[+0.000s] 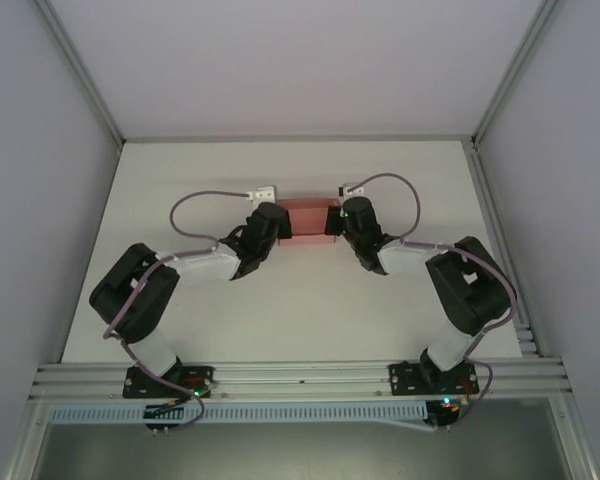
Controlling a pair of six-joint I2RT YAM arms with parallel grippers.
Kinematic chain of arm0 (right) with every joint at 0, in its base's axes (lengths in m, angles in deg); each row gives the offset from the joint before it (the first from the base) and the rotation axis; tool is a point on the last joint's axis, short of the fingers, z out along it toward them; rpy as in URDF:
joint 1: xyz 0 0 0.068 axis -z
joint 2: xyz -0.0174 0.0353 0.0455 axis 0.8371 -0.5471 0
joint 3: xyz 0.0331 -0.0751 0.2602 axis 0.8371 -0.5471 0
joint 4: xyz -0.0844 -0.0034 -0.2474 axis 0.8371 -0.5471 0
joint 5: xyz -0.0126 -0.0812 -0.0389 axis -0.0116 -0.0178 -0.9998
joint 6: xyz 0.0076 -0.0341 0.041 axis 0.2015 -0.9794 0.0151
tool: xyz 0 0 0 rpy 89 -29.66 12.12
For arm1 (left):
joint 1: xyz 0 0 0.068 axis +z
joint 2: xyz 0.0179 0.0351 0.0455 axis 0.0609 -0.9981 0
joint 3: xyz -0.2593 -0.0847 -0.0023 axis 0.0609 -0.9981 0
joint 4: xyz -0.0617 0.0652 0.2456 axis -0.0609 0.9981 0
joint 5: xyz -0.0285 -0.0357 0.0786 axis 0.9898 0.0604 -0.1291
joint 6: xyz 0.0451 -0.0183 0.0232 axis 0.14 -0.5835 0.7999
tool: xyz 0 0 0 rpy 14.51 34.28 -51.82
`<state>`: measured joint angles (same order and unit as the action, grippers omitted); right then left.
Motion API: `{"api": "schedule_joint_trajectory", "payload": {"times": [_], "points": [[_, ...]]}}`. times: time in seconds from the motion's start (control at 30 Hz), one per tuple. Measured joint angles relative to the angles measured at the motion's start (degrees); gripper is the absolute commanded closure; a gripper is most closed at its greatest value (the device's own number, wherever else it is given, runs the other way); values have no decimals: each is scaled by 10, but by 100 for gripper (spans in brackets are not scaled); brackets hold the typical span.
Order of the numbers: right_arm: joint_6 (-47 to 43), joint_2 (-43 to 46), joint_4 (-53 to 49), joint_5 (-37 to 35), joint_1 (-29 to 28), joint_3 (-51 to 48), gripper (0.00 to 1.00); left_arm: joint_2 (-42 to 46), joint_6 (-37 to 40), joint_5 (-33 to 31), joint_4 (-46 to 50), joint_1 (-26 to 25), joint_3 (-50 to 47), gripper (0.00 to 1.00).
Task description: Assemble paper box
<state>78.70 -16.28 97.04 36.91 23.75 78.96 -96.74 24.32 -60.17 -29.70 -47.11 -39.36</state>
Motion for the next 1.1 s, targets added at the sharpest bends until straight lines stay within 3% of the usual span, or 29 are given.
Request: {"api": "schedule_joint_trajectory", "payload": {"times": [0.1,0.23,0.47,0.5,0.6,0.63,0.93,1.1], "points": [[-30,4,41,7,-5,-34,100,16,7,14,-35,-3,-42,94],[-71,30,79,20,-8,-84,100,38,28,29,-56,-16,-80,75],[-108,64,84,18,-20,-123,100,58,62,34,-12,-52,-87,42],[-112,67,84,16,-22,-126,100,65,65,33,-5,-56,-87,36],[-118,78,81,7,-28,-135,100,90,70,29,26,-60,-83,5],[-118,82,77,3,-30,-136,100,97,68,26,39,-61,-79,1],[-127,120,41,-33,-56,-153,97,214,47,0,209,-92,-34,0],[-127,133,29,-48,-64,-160,95,260,-21,5,300,-93,35,0]]}}
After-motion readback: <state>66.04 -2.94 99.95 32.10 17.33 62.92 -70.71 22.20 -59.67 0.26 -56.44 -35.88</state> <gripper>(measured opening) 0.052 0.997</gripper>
